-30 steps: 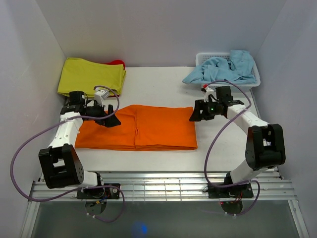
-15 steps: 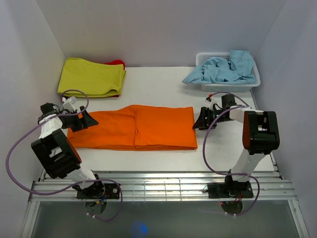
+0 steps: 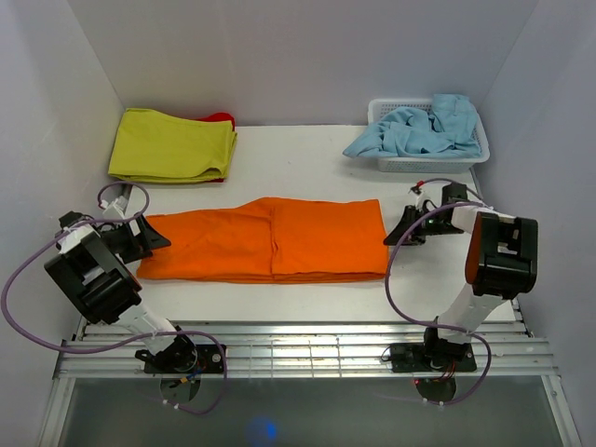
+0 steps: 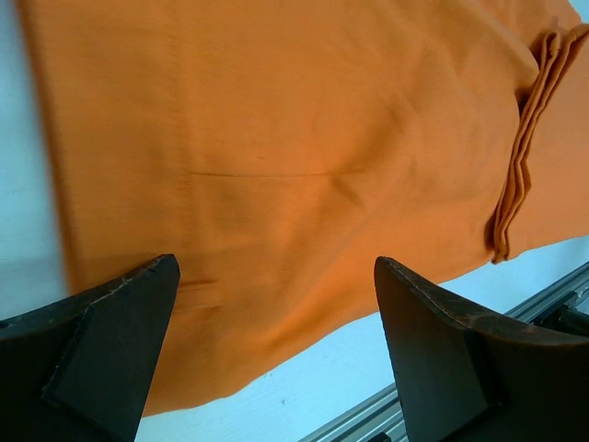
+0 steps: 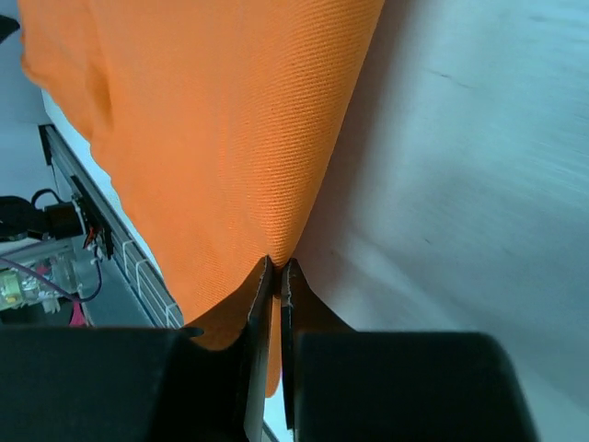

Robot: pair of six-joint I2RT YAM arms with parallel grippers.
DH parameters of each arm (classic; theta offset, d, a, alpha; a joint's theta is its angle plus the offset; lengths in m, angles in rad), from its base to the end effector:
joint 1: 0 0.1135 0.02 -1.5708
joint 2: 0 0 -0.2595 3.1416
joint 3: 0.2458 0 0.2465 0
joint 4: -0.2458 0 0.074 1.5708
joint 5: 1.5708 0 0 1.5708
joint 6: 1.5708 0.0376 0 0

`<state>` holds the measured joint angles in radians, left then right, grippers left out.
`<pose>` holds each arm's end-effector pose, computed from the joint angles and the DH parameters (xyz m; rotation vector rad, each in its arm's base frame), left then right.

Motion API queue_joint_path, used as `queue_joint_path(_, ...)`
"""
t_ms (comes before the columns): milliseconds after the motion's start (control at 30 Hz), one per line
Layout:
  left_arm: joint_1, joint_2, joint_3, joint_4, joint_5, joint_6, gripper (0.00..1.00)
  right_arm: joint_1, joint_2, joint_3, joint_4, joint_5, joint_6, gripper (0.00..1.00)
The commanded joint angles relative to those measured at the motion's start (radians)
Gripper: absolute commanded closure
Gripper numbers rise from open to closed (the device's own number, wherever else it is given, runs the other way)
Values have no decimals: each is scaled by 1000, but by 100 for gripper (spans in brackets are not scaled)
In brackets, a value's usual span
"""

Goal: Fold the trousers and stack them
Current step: Fold the trousers

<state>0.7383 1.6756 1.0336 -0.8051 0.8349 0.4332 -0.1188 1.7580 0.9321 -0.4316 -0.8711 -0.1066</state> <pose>0.2309 0.1724 0.1780 -0.3067 2.4395 -0.8242 0.3060 -0.0076 0.1399 -0.1698 2.5215 1.1207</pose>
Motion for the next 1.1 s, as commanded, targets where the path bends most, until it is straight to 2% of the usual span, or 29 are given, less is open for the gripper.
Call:
queue_joint_path(0, 7, -65, 19, 7, 64, 48, 2, -84, -87, 71, -149, -23, -113, 92)
queue_joint_path(267, 7, -85, -10, 33, 26, 53, 2, -145, -186, 178, -341, -78, -269, 92)
queue_joint_path(433, 4, -39, -29, 57, -5, 29, 2, -128, -275, 241, -325, -199, -188, 92)
queue_joint_path(567, -16, -16, -47, 56, -5, 24, 5, -72, -310, 274, -228, -235, -61, 92)
queue_joint_path(600, -16, -13, -50, 64, 1, 16, 5, -56, -318, 272, -160, -236, 5, 92)
queue_joint_path(733, -34, 35, -58, 95, 7, -23, 12, 74, -325, 266, -6, -212, 148, 92)
queue_joint_path(967, -114, 101, -58, 115, 26, -54, 28, 316, -290, 290, 278, -134, 362, 92)
queue_joint_path(1067, -137, 130, -49, 119, 20, -62, 38, 392, -259, 330, 371, -111, 438, 92)
